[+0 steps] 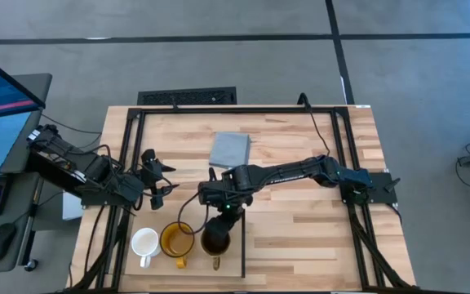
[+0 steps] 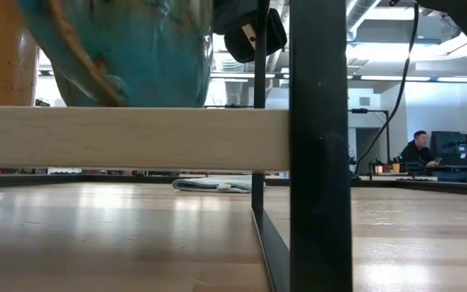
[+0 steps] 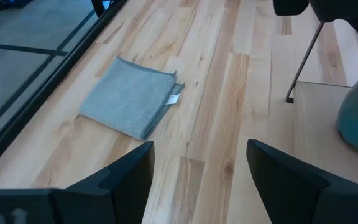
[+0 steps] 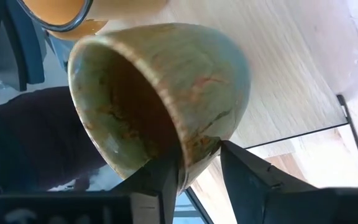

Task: Stack small to large cups/mugs on shelf
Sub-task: Put the green patterned mug on the shelf

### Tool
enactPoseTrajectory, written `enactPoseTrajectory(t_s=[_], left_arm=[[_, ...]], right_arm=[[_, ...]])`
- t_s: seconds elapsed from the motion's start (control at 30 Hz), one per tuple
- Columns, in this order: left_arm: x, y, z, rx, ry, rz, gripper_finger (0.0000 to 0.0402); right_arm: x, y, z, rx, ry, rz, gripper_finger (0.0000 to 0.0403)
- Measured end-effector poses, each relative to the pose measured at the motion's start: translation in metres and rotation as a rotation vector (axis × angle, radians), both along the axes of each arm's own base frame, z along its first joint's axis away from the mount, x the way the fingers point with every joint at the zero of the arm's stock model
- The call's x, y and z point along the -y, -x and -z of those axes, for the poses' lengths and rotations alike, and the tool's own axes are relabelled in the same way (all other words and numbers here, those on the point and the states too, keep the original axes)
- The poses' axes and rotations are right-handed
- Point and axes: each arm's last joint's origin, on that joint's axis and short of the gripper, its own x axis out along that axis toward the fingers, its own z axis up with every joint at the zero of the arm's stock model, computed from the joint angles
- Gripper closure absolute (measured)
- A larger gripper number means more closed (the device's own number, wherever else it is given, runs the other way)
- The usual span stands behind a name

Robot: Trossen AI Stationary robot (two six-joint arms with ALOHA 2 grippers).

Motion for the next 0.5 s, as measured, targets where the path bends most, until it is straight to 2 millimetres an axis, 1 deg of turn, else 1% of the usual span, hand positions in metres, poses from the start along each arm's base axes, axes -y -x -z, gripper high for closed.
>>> enactPoseTrajectory(t_s=[0.5], left_arm=[[0.0, 0.0, 0.0, 0.0, 0.0, 0.0, 0.0154]], right_arm=[[0.0004, -0.0001, 0.0, 0.0, 0.0, 0.001, 0.0231]])
